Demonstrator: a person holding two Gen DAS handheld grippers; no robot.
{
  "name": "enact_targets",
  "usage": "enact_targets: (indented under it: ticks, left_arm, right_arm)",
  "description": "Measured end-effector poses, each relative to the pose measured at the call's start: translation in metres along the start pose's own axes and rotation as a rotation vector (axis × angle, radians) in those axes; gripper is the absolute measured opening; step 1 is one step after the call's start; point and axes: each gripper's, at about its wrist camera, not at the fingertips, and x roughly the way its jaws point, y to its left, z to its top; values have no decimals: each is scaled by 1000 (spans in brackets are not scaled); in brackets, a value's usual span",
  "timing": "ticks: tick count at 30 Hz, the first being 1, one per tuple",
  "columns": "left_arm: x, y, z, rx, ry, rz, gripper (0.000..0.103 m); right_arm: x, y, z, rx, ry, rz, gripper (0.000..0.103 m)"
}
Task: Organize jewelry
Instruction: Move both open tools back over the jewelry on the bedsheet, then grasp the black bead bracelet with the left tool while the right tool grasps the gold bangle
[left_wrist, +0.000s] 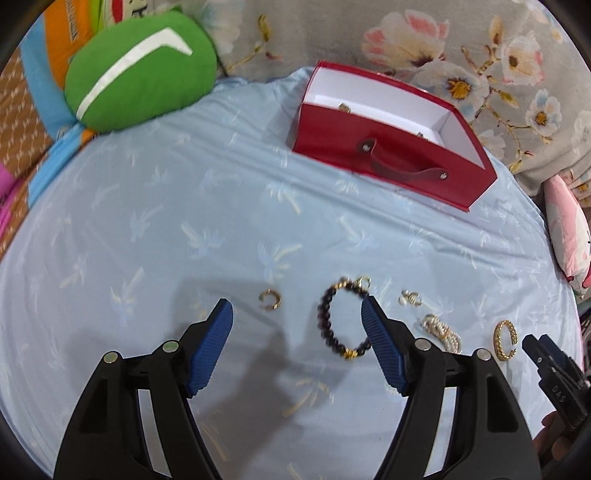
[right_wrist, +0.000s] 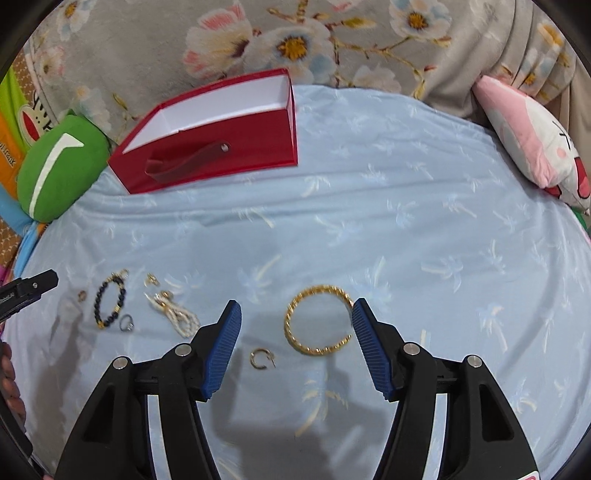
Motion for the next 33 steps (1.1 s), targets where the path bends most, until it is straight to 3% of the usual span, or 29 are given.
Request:
enact_targets:
  ticks: [12,33]
  left_arm:
    - [17,13,-22,-26,58,-19,70]
    - [46,-26,-24,33,105,-71,73]
  right_arm:
    - [36,-6,-14,18,65,-16,61]
    - [43,-8,-13,11,45,-16,54]
